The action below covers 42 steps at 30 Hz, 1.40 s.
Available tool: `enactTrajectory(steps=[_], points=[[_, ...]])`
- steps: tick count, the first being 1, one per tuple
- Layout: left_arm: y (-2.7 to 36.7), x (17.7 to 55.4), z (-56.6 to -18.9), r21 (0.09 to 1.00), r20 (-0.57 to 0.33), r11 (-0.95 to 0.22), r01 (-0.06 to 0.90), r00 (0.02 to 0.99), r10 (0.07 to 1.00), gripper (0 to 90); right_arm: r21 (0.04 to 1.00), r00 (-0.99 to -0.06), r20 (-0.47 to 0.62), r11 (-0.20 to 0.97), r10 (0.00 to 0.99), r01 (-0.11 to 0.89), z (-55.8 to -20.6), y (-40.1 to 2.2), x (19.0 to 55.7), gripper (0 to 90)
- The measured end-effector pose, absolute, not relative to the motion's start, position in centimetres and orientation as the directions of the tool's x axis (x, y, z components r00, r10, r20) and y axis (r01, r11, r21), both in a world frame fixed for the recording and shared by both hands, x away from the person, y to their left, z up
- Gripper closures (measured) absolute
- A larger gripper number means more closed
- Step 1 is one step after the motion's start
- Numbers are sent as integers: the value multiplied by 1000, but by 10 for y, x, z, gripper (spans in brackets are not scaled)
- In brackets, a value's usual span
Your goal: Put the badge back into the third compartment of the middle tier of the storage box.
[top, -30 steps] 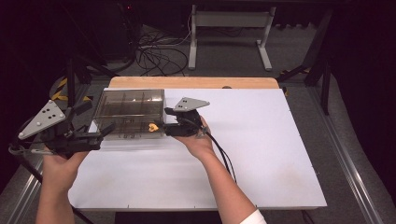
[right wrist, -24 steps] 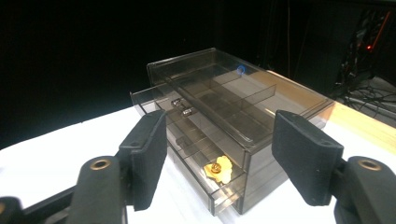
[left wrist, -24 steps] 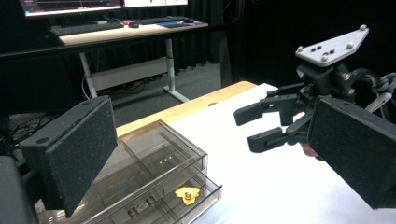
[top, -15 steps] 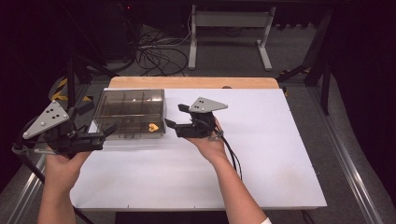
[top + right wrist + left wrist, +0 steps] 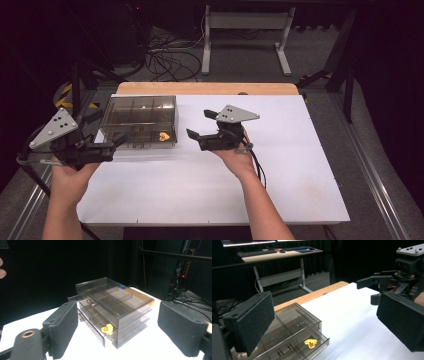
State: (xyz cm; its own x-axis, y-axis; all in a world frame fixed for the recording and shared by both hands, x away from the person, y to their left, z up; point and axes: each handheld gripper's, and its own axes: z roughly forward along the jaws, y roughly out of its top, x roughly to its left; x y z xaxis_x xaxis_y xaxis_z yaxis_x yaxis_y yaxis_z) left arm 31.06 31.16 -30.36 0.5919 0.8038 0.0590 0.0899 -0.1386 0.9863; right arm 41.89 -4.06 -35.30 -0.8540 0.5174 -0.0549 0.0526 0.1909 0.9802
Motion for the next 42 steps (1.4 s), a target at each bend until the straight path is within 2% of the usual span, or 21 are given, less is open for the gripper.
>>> enactTrajectory(steps=[22, 42], points=[[308, 311, -305, 984, 60, -148, 100, 593, 803, 22, 988, -816, -56, 148, 575, 37, -351, -88, 410, 86], [306, 312, -308, 982, 65, -156, 104, 593, 803, 22, 994, -776, -38, 100, 629, 33, -350, -131, 402, 55]])
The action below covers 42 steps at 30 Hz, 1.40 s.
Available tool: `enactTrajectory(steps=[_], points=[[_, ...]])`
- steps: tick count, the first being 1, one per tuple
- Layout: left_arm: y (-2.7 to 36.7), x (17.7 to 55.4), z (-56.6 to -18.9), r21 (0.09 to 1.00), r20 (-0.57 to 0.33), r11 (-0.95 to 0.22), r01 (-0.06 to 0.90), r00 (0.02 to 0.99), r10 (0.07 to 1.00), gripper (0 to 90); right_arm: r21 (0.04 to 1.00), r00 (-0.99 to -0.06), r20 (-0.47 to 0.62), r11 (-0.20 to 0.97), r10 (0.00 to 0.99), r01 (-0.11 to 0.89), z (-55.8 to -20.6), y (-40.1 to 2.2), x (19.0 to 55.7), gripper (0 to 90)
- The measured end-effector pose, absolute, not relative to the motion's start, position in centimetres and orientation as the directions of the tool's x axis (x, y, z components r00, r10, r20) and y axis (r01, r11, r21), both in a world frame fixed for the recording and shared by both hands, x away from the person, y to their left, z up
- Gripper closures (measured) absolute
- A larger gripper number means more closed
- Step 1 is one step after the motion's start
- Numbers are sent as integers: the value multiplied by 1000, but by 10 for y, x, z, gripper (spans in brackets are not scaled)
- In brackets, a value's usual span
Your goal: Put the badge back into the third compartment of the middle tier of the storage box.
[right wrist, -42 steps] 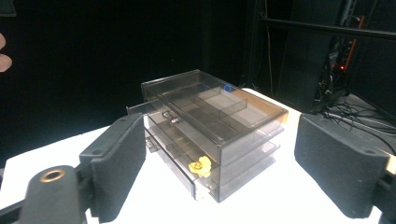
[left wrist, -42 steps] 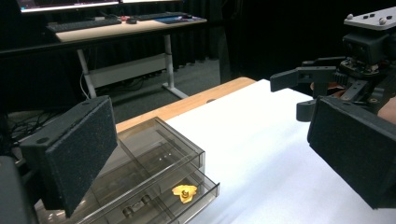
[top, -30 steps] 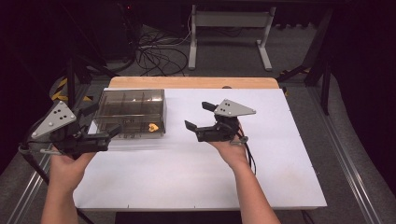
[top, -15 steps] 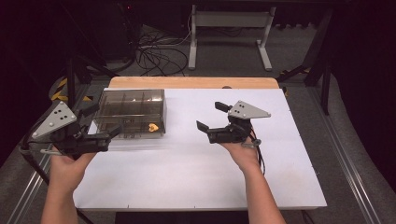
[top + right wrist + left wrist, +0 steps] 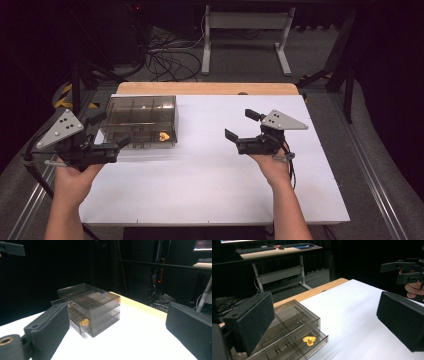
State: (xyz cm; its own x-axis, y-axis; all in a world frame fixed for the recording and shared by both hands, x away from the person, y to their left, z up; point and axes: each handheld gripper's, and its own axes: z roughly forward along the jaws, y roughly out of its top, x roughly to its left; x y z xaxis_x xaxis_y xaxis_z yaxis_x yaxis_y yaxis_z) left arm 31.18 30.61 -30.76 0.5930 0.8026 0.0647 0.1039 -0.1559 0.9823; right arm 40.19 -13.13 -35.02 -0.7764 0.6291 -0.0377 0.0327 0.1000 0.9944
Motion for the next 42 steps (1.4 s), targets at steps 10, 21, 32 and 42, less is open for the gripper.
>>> enactTrajectory(steps=[10, 21, 32, 42], points=[[306, 314, -309, 982, 62, -157, 110, 594, 802, 22, 997, -759, -34, 77, 650, 21, -351, -151, 399, 52], [306, 315, -311, 981, 63, -160, 113, 592, 803, 22, 997, -744, -29, 69, 668, 22, -350, -167, 396, 53], [307, 315, -312, 980, 67, -164, 112, 590, 804, 22, 999, -728, -28, 49, 685, 8, -348, -182, 394, 56], [308, 315, -312, 980, 68, -165, 112, 590, 805, 22, 999, -710, -23, 38, 703, 6, -347, -198, 392, 57]])
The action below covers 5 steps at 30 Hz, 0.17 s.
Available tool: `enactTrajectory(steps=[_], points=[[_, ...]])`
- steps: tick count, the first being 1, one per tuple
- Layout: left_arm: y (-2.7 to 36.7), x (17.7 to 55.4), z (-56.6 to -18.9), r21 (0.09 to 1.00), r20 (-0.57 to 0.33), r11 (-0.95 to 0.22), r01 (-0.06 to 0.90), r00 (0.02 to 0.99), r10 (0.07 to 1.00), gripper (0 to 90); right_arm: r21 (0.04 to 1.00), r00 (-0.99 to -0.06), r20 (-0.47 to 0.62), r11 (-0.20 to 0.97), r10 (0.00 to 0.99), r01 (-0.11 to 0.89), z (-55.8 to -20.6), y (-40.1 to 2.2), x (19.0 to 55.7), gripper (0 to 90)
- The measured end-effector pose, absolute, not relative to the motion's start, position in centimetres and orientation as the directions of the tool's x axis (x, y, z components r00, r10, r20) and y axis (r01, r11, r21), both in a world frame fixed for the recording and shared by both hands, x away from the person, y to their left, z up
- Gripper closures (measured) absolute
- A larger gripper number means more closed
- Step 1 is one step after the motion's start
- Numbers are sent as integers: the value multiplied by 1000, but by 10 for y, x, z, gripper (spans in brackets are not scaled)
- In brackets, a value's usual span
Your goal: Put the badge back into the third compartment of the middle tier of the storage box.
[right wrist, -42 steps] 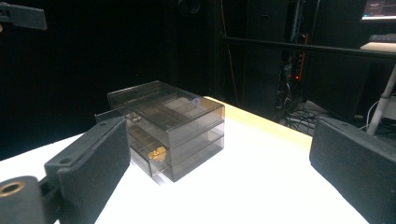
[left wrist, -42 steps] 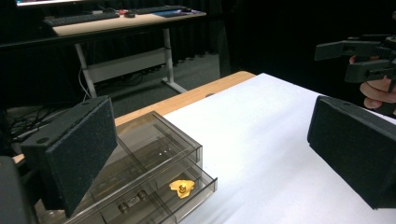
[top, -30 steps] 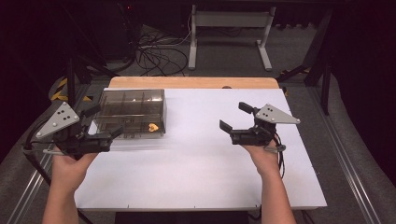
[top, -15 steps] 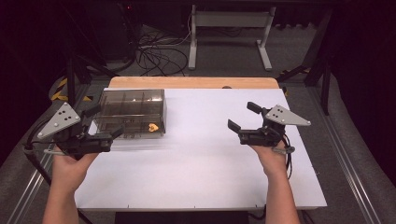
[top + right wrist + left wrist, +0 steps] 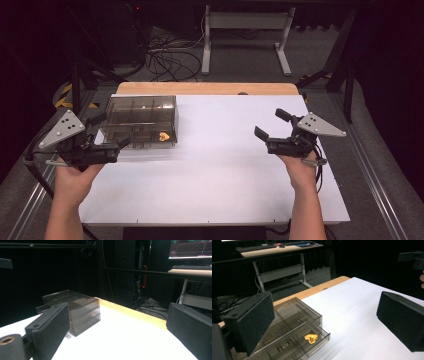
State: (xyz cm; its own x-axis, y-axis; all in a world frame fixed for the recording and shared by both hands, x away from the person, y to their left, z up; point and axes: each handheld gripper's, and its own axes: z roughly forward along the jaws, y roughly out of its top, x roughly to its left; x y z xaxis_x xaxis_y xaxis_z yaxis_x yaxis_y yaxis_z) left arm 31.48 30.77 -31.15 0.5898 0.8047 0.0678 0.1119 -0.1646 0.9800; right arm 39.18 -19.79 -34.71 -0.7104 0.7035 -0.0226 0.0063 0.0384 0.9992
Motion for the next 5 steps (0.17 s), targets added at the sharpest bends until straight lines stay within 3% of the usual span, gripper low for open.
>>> enactTrajectory(steps=[5], points=[[308, 315, -312, 980, 68, -165, 113, 589, 805, 22, 999, -700, -23, 39, 714, 6, -348, -203, 392, 59]])
